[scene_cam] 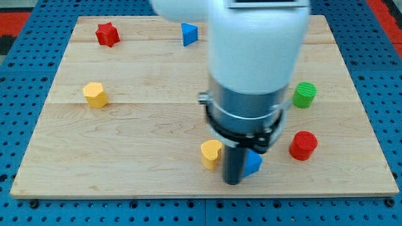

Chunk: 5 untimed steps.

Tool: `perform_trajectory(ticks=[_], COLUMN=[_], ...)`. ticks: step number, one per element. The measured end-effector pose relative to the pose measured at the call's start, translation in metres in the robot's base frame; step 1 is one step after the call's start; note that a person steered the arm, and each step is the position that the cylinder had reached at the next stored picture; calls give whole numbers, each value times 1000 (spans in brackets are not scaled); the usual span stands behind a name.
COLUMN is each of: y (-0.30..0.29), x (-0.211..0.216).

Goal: Push the green circle to the top of blue cube

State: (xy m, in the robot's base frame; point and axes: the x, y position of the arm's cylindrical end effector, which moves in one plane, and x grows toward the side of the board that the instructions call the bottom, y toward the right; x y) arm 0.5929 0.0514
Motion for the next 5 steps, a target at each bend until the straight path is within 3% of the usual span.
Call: perform_trajectory(ticks=[2,3,4,5], y=[4,32,41,107], x=[-17,-24,1,-1])
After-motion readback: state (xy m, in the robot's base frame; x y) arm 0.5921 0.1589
